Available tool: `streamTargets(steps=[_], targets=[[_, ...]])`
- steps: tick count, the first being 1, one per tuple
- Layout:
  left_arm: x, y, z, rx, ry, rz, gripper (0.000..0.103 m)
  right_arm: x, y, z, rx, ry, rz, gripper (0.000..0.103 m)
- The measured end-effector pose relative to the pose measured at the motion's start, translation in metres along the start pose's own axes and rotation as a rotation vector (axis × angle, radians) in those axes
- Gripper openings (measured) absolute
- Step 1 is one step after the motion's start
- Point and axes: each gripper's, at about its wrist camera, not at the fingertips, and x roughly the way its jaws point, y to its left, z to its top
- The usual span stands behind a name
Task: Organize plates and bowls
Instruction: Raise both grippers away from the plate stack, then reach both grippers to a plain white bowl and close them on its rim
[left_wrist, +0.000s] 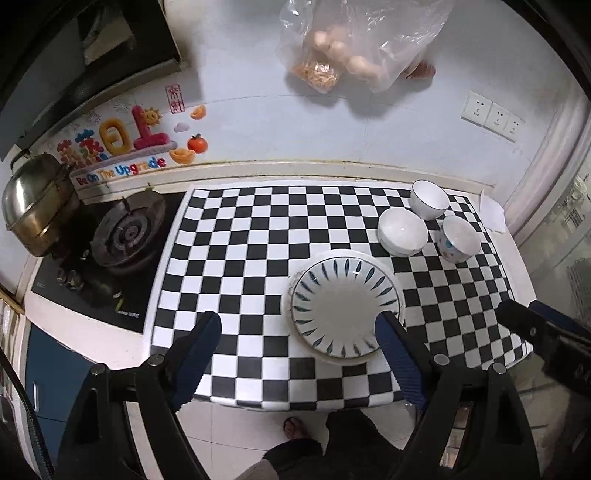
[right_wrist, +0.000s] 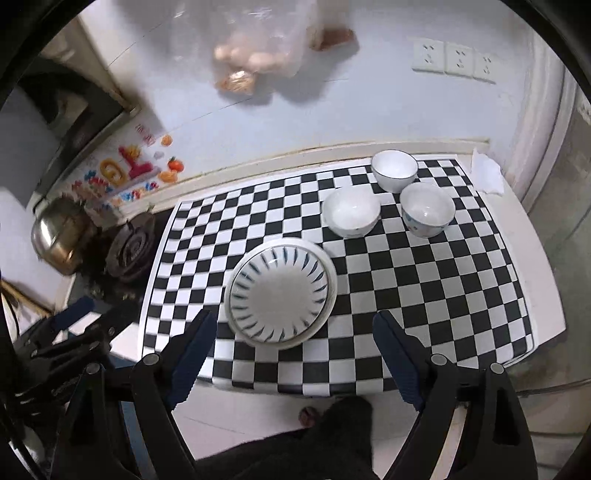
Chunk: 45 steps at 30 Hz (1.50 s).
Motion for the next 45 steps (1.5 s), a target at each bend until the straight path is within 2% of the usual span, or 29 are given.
streamTargets(steps=[3,6,11,15,17,22,26,28,29,30,31,34,38,45], targets=[[0.024,-0.012,0.019,0.008,0.009,-0.007,0.085,0.023,-0.030,0.019,0.069,0.018,0.007,0.089],[0.059,-0.032,0.044,0.025,0.057,-0.036,0.085,0.060,-0.071,0.045,0.160,0.054,0.019,0.089],[0.134,-0.068,0.092,0.049,0.186,-0.085,0.085,0.127,-0.127,0.094,0.257,0.138,0.075,0.088],[0.197,-0.096,0.122,0.059,0.302,-0.111,0.082,0.179,-0.151,0.126,0.283,0.208,0.098,0.082],[0.229,-0.107,0.133,0.054,0.363,-0.120,0.071,0.211,-0.158,0.143,0.271,0.250,0.090,0.077],[0.294,-0.126,0.147,0.031,0.494,-0.139,0.060,0.267,-0.163,0.168,0.208,0.339,0.062,0.058],[0.330,-0.140,0.148,0.049,0.575,-0.144,0.044,0.310,-0.168,0.177,0.165,0.417,0.024,0.046],[0.344,-0.146,0.145,0.063,0.606,-0.141,0.037,0.326,-0.168,0.178,0.149,0.454,0.017,0.035],[0.349,-0.148,0.145,0.067,0.616,-0.139,0.032,0.335,-0.167,0.179,0.135,0.473,0.009,0.032],[0.354,-0.149,0.143,0.068,0.629,-0.140,0.028,0.341,-0.166,0.179,0.122,0.485,0.003,0.024],[0.358,-0.150,0.142,0.064,0.640,-0.142,0.019,0.349,-0.164,0.180,0.107,0.498,-0.006,0.017],[0.361,-0.154,0.141,0.058,0.642,-0.141,0.017,0.360,-0.161,0.182,0.070,0.509,-0.035,0.009],[0.349,-0.157,0.137,0.058,0.630,-0.135,0.017,0.363,-0.156,0.184,0.017,0.509,-0.033,0.009],[0.287,-0.166,0.120,0.064,0.581,-0.183,0.017,0.323,-0.165,0.176,0.001,0.491,0.021,0.010]])
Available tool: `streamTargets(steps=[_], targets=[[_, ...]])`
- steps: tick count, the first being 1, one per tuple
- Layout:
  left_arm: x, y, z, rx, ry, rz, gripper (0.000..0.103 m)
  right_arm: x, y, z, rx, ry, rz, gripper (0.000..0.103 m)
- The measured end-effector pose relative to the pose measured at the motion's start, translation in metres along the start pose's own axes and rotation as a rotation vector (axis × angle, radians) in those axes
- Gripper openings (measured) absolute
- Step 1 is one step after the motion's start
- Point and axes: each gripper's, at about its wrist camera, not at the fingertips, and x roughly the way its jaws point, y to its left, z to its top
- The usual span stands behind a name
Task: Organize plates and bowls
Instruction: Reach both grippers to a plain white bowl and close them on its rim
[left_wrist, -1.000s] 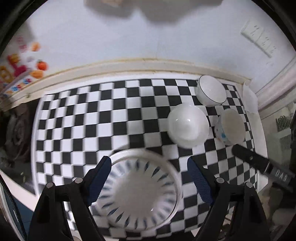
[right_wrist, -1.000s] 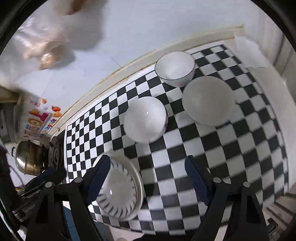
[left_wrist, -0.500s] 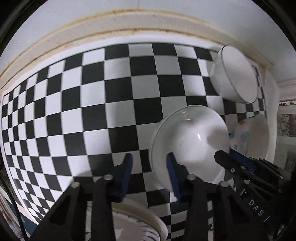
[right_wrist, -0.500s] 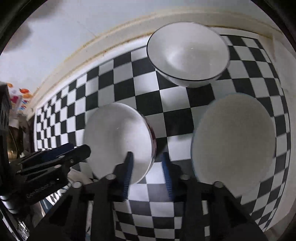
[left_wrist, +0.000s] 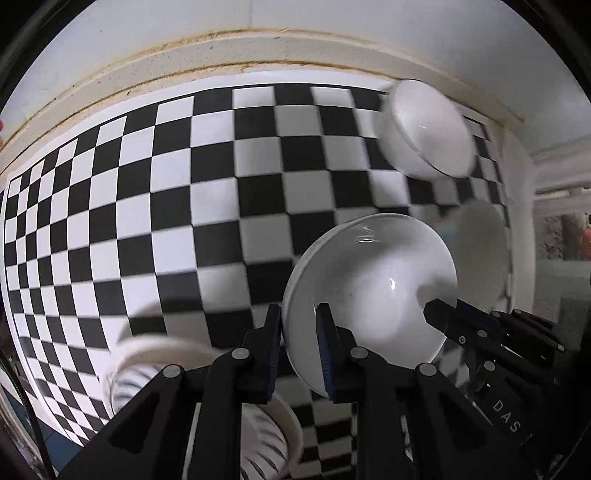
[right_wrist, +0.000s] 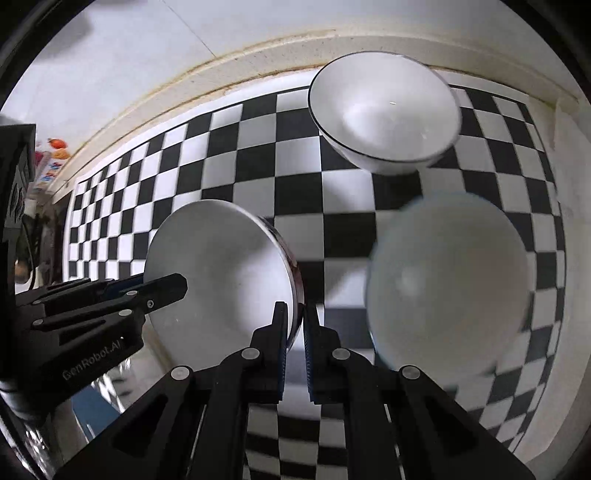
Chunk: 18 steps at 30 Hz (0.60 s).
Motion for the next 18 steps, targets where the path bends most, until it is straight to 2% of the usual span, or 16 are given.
streamTargets(steps=[4,6,10,18], targets=[[-0.010,-0.018,-0.030,0.024,-0.002,-0.027,0.017,-0.022,-0.008,-0.024,-0.010,-0.010,0.010,0.010],[-0.010,-0.023,-0.034,0.037,0.004,-0.031,0.017,-0.028,-0.016,-0.038,0.002,-0.002,0.019,0.010],[0.012,-0.038,-0.041,0.057,0.044,-0.030,0.017,-0.037,-0.031,-0.071,0.035,0.011,0.024,0.010],[0.043,-0.047,-0.055,0.084,0.106,0.002,0.017,-0.018,-0.058,-0.108,0.102,0.061,0.029,0.010]])
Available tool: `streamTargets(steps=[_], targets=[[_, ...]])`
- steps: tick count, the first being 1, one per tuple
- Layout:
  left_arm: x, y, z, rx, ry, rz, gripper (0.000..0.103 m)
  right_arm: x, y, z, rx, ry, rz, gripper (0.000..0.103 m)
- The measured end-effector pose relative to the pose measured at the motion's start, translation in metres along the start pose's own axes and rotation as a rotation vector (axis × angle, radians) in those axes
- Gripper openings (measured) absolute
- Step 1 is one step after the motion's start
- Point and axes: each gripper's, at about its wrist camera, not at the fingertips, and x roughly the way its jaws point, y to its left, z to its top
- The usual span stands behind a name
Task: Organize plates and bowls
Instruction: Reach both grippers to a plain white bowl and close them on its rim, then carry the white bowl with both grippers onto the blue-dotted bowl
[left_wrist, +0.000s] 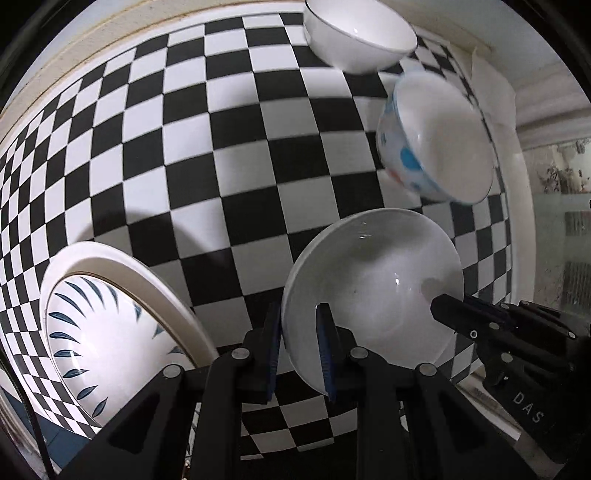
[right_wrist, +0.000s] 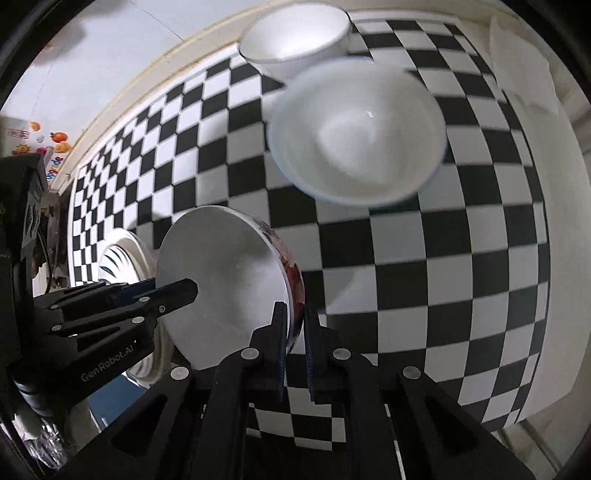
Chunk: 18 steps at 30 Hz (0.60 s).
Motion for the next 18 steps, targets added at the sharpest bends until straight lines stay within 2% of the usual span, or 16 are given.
streamTargets(steps=[6,18], targets=[[0.011,-0.007,-0.003,0.015,0.022,0.014,0.017,0.020,-0.007,-0.011,0.022,0.038,-0.001,0.010],[0.019,-0.017,-0.005,0.027,0.030,0.035,0.017,0.026,-0.018,-0.015,0.029,0.065,-0.013,0.010]])
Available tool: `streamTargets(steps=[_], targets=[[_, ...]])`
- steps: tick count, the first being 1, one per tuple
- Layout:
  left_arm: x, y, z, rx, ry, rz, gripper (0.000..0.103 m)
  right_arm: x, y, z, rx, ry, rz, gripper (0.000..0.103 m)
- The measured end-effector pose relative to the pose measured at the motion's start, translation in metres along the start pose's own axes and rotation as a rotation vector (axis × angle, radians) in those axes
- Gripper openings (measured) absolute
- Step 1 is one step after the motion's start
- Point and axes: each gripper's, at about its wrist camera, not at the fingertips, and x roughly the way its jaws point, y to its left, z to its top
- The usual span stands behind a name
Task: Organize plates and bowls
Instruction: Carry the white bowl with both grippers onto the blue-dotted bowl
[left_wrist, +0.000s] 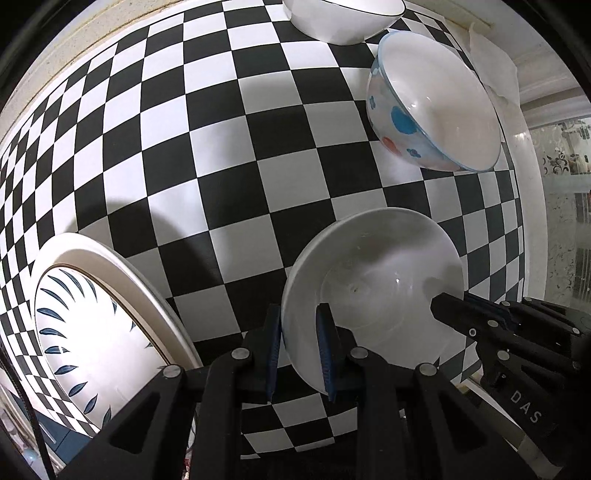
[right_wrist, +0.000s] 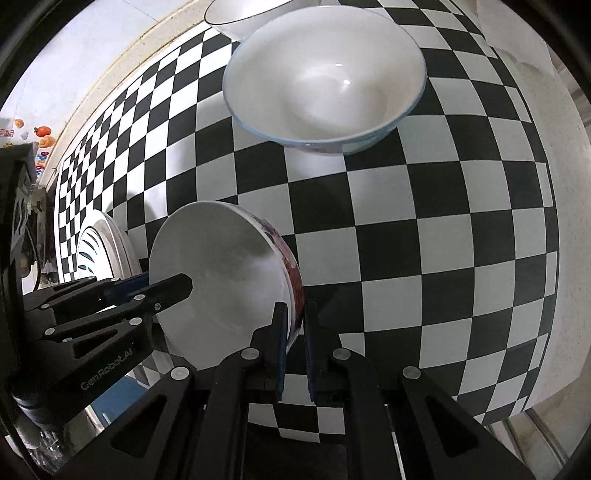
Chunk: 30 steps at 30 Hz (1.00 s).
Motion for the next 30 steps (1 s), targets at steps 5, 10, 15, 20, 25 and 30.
streamTargets(steps=[5,10,15,20,25,30], targets=[[-0.004,0.001,0.003,-0.025,0.010,-0.011,0.018,0.001,-0.002,0.005,0.011,0.018,0.012,0.011],[-0.050,0.017,-0.001,-0.069,-0.066,-0.013,0.018,-0.020,-0.013,0.007,0.034,0.014,0.059,0.014],[-0.092,0.020,0.033,-0.092,-0.156,-0.086,0.034,-0.074,-0.043,0.019,0.114,-0.098,0.115,0.045],[-0.073,-0.001,0.100,-0.064,-0.118,-0.161,0.034,-0.087,-0.073,0.060,0.181,-0.190,0.116,0.049],[-0.037,-0.024,0.145,0.007,-0.035,-0.173,0.034,-0.062,-0.085,0.098,0.213,-0.174,0.136,0.047],[-0.019,-0.041,0.153,0.072,-0.004,-0.122,0.018,-0.034,-0.091,0.113,0.225,-0.131,0.136,0.012]])
